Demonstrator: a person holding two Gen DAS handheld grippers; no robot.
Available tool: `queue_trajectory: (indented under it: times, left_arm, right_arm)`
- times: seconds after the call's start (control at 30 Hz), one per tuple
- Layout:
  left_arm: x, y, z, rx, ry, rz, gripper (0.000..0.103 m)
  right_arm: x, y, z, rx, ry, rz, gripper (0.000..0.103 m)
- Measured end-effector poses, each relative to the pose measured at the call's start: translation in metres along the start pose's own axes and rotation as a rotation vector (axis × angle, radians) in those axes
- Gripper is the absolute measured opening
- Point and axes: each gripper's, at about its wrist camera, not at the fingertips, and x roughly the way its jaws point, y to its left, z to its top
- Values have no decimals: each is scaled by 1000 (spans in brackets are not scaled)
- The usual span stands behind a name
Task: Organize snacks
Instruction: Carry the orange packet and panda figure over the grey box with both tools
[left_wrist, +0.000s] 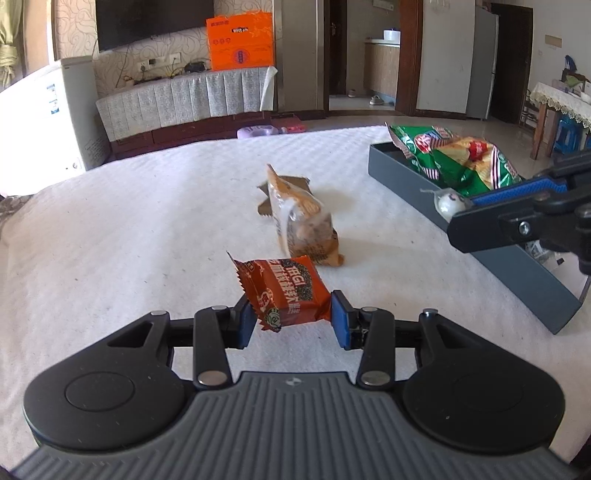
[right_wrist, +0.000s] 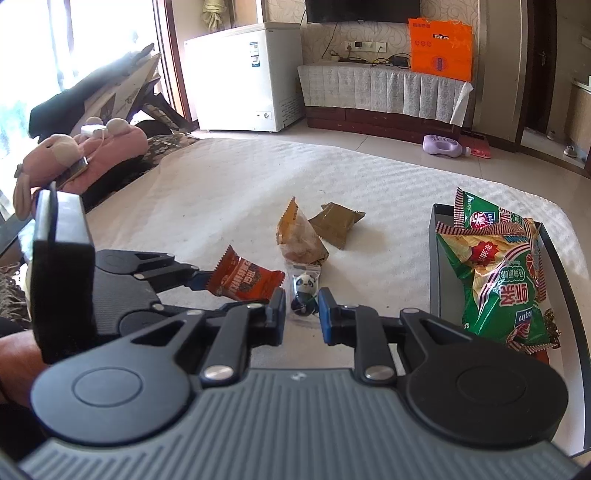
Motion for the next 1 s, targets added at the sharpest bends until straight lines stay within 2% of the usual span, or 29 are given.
queue_trajectory:
  times: [0.4,0.7,1.0]
  left_arm:
    - [-20,1,7,-2,-40,-4,48]
    - [-27,-11,12,10,-41,4,48]
    - [-40,-29,19,16,-57,-29,48]
  right_arm:
    - [-8,-4,0,-6,-16,-1,22]
    - [-19,-15,-1,12,-37,-3,22]
    - [-32,-18,-1,6,-65,-6,22]
